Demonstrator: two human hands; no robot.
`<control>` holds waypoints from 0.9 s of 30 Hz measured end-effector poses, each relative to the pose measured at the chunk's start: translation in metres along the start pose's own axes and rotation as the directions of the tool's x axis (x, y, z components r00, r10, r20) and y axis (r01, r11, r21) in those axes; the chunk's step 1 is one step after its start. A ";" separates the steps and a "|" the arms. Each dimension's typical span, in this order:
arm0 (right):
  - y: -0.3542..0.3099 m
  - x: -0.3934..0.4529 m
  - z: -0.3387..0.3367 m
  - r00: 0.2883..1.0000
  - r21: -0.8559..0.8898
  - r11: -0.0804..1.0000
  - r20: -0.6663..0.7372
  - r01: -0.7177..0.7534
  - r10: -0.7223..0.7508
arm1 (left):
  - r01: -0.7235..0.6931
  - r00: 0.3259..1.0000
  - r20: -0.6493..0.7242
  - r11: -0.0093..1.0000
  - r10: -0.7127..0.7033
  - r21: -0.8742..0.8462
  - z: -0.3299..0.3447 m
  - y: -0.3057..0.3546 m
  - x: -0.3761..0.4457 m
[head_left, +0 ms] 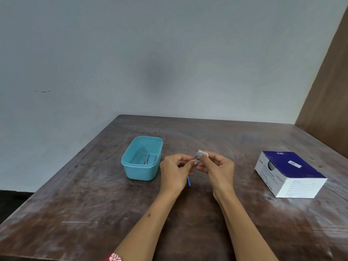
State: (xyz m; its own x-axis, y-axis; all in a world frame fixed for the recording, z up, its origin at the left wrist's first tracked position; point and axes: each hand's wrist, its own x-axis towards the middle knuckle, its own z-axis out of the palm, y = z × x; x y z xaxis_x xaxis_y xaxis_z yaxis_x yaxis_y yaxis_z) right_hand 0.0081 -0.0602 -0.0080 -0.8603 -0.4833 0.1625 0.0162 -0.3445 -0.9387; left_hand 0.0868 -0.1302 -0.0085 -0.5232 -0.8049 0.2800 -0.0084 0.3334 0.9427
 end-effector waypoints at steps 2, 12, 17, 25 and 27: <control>0.002 0.002 0.000 1.000 0.014 1.000 -0.018 -0.009 0.010 | 0.021 0.999 0.033 0.999 -0.020 -0.044 0.000 -0.001 0.000; 0.011 0.007 -0.004 0.990 -0.189 0.978 -0.092 0.087 -0.106 | 0.133 0.989 0.096 0.960 -0.112 -0.247 0.004 -0.001 0.002; 0.004 0.001 0.001 0.983 -0.215 0.961 -0.032 0.173 -0.184 | 0.140 0.990 0.067 0.957 -0.127 -0.252 0.003 -0.003 0.003; 0.006 0.002 -0.001 0.977 -0.242 0.946 0.039 0.215 -0.211 | 0.112 0.993 0.056 0.969 -0.102 -0.220 0.001 -0.005 0.005; 0.007 0.003 -0.003 0.979 -0.252 0.946 0.052 0.204 -0.197 | 0.109 0.994 0.056 0.969 -0.099 -0.221 0.001 -0.006 0.005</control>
State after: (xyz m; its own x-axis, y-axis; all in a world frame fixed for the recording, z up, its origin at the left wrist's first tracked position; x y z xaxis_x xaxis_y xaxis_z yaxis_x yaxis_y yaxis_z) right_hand 0.0045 -0.0619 -0.0148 -0.8189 -0.4469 0.3601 -0.2886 -0.2217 -0.9314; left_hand 0.0832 -0.1352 -0.0127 -0.5666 -0.8052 0.1748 0.1234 0.1269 0.9842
